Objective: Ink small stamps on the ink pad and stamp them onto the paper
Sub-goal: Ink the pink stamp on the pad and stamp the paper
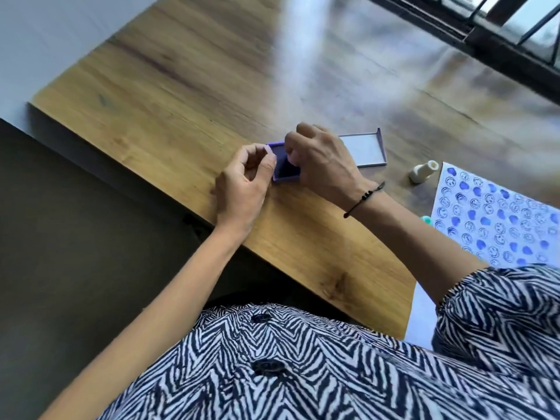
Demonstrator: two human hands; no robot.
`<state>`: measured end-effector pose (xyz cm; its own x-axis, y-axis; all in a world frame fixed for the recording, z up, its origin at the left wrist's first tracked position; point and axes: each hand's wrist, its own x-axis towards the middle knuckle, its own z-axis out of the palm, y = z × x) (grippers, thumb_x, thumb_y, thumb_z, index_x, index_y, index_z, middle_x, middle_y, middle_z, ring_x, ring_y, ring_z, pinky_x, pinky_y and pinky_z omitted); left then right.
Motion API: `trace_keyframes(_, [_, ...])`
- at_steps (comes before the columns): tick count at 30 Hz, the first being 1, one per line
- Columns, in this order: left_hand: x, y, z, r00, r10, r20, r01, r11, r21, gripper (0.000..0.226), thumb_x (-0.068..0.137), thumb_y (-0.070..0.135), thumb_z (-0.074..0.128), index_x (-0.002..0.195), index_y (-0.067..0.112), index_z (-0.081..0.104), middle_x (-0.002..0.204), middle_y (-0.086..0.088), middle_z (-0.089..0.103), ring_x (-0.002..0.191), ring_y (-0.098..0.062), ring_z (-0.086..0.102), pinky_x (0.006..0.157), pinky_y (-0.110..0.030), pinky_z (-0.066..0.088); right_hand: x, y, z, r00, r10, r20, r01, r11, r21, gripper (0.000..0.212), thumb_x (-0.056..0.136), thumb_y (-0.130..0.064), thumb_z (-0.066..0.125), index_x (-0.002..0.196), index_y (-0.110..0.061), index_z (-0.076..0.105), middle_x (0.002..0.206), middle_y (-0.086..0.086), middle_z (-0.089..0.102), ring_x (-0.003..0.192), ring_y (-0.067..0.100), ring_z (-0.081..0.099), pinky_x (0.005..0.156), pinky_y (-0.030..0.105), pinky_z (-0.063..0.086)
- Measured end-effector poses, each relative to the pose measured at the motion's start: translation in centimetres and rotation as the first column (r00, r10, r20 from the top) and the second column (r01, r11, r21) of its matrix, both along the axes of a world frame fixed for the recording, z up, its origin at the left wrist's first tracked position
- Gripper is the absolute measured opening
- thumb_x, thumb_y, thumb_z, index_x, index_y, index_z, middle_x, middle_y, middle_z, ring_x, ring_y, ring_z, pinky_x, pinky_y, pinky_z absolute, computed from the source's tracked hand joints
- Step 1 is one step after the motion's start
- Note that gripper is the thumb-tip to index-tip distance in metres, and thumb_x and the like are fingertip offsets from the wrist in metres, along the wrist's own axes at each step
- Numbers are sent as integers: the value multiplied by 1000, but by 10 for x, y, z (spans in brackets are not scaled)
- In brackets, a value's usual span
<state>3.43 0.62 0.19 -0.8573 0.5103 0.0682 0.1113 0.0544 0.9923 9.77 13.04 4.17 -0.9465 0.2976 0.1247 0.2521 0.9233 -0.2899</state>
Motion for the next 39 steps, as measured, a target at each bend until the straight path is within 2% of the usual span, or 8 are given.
trace_keyframes(10, [3, 5, 3, 998, 12, -54, -14, 999, -46, 11, 84, 24, 58, 92, 18, 62, 84, 5, 65, 74, -3, 62, 71, -19, 52, 1, 1, 3, 1000, -7, 26, 9, 997, -71, 12, 79, 0, 45, 84, -3, 55, 83, 15, 48, 64, 28, 41, 53, 35, 32])
trace_keyframes(14, [4, 2, 4, 995, 22, -98, -30, 996, -82, 10, 84, 22, 59, 91, 16, 63, 84, 2, 66, 69, -5, 60, 68, -19, 50, 0, 9, 8, 995, -96, 15, 96, 953, -287, 18, 76, 3, 49, 83, -5, 64, 86, 15, 60, 76, 29, 55, 67, 36, 42])
trace_keyframes(17, [4, 1, 6, 996, 19, -85, -25, 997, -78, 10, 84, 20, 59, 92, 14, 62, 86, -2, 66, 74, -14, 63, 72, -31, 54, -1, 16, 14, 988, -155, -18, 139, 926, -352, 22, 77, 3, 48, 84, -5, 67, 88, 11, 69, 84, 22, 58, 72, 24, 41])
trace_keyframes(25, [6, 2, 9, 991, 16, -134, -30, 994, -105, 14, 85, 24, 58, 94, 14, 62, 89, 1, 65, 78, -11, 62, 75, -30, 54, -1, -11, -2, 999, -2, 49, -3, 995, 97, 17, 87, -13, 46, 98, -1, 53, 101, 21, 55, 88, 36, 55, 58, 34, 29])
trace_keyframes(28, [7, 1, 9, 990, 17, -143, -34, 992, -118, 14, 85, 23, 58, 95, 13, 62, 91, -1, 65, 79, -13, 62, 74, -31, 55, 1, -13, -1, 999, -4, 49, -1, 994, 108, 18, 89, -16, 43, 101, -4, 51, 103, 19, 53, 88, 35, 55, 58, 34, 29])
trace_keyframes(33, [12, 0, 13, 989, 40, -141, -53, 994, -91, 16, 86, 23, 58, 96, 12, 62, 89, -1, 64, 74, -1, 58, 72, -19, 51, 8, -14, 8, 985, -166, -47, 156, 973, -172, 12, 83, -9, 50, 93, -6, 57, 95, 17, 55, 77, 34, 54, 59, 39, 40])
trace_keyframes(36, [29, 8, 21, 991, -38, -127, 31, 998, -54, 14, 85, 23, 57, 95, 13, 62, 88, -2, 65, 72, 1, 57, 69, -10, 45, 39, -10, 17, 854, -459, -243, 318, 832, -455, 12, 79, -2, 55, 83, -7, 65, 77, 4, 60, 66, 15, 51, 62, 26, 41])
trace_keyframes(39, [59, 24, 33, 968, -227, -104, 229, 974, 0, 14, 84, 23, 57, 94, 14, 62, 89, -3, 65, 77, -5, 59, 74, -15, 47, 89, -6, 28, 718, -646, -259, 428, 703, -568, 5, 77, -11, 66, 83, -12, 66, 64, -14, 56, 58, -4, 50, 58, 12, 37])
